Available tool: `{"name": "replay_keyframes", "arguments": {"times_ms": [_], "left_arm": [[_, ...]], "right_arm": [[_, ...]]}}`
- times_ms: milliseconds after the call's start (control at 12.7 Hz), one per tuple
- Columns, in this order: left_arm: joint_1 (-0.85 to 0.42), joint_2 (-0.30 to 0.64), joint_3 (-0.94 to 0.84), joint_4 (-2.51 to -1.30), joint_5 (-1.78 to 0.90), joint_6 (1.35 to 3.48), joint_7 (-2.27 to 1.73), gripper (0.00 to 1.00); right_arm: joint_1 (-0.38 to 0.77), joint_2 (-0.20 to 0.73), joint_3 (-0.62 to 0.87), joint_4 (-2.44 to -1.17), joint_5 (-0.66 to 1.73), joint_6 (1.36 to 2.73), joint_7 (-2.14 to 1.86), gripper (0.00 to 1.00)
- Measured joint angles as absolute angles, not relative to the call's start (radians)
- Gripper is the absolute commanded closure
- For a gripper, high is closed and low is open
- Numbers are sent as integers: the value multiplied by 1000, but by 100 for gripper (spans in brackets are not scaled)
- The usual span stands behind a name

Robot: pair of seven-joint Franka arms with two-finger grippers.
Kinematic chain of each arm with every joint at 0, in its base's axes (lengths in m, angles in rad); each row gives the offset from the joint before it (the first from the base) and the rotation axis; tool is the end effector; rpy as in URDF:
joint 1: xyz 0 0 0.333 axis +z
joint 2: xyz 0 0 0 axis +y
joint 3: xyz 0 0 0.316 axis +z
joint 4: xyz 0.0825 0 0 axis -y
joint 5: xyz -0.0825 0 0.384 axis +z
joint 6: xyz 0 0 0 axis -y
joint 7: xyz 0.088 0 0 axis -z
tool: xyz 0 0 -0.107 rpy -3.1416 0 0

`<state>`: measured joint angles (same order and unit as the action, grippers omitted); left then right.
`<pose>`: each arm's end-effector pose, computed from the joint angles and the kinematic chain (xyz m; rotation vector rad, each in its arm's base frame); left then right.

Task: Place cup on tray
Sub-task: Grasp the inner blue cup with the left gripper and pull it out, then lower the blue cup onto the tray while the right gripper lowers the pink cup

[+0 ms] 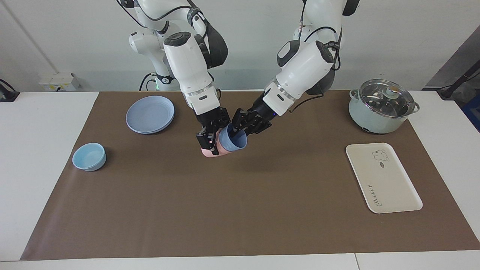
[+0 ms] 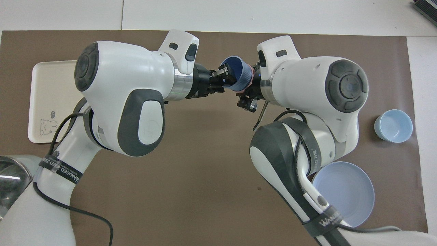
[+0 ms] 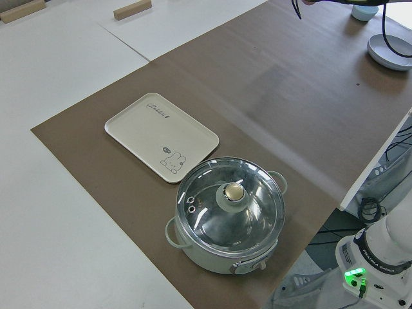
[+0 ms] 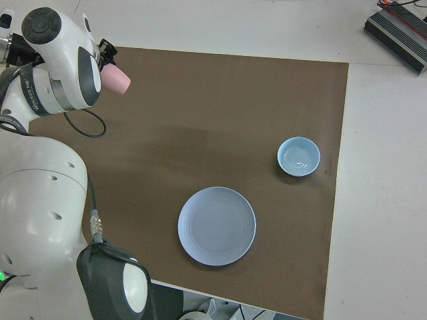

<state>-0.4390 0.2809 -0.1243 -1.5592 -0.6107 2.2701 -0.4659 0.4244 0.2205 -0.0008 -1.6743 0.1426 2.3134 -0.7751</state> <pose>0.5764 -0.3690 0.5367 2.4213 0.2600 0.0981 0.6040 0.2754 0.5175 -2.5561 -1.6106 -0.6646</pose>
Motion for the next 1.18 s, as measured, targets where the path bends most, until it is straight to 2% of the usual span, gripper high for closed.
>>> {"name": "replay_keyframes", "arguments": {"times_ms": [79,551,708,944,1180], "left_arm": [[-438,281,-121,-1559,-608,2270,-464,100],[-433,281,-112,-1550,-600,2265,-462,100],[-420,283,-108,-1512,-594,2199,-462,100],[-348,299,-101,-1394,-587,2034,-460,100],[-245,302,-95,-1343,-486,1952,-386,100]], "right_arm": [[424,220,-1,-1675,142,2313,-775,100],[424,218,-2,-1677,140,2304,-775,100],[424,217,-2,-1677,140,2304,-775,100],[420,217,-4,-1677,140,2304,-775,100],[401,217,-10,-1677,140,2306,-775,100]]}}
